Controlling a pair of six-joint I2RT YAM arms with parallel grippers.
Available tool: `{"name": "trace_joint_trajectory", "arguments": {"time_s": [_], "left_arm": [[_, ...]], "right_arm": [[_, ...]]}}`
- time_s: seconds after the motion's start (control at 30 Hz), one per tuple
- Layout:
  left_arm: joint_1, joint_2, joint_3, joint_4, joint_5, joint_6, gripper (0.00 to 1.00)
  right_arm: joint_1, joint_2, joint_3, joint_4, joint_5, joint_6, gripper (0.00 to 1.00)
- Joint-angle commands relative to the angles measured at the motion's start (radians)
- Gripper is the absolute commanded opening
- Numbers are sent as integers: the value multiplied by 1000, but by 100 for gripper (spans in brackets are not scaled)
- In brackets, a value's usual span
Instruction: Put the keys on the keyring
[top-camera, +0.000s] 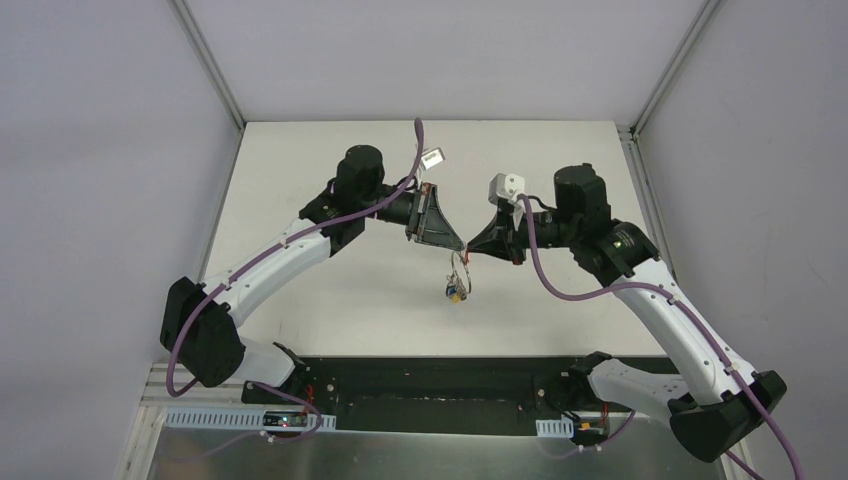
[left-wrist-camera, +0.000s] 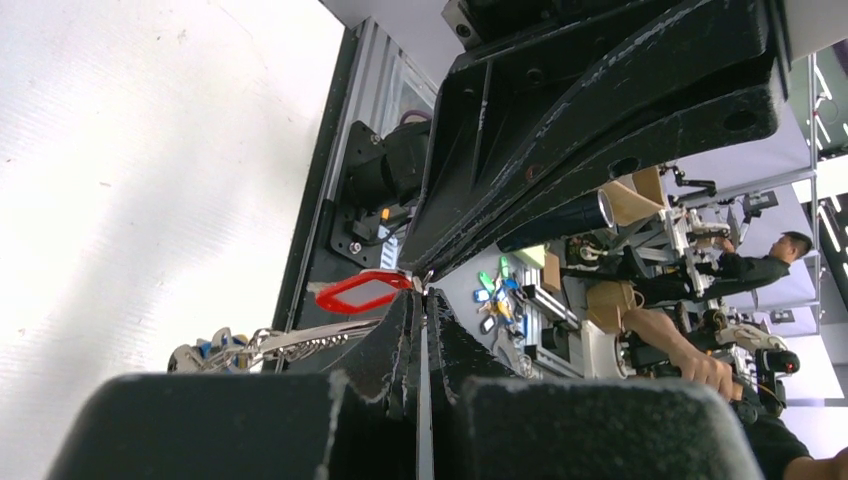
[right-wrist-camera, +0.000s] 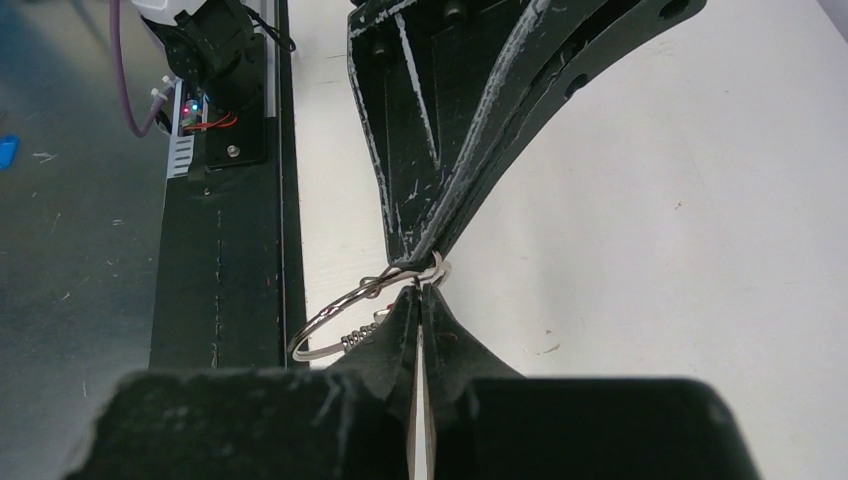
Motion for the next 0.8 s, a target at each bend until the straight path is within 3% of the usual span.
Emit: {"name": "trace_joint_trajectory", "arguments": {"time_s": [0.0, 0.33, 0.77], "left_arm": [[-11, -16, -14, 144, 37, -88, 0], [-11, -10, -27, 203, 42, -138, 0], [-9, -22, -15, 41, 35, 9, 0]], "right_arm": [[2, -8, 5, 106, 10, 28, 0], [2, -8, -1, 130, 42, 51, 0], [-15, -36, 3, 109, 42, 26, 0]]}}
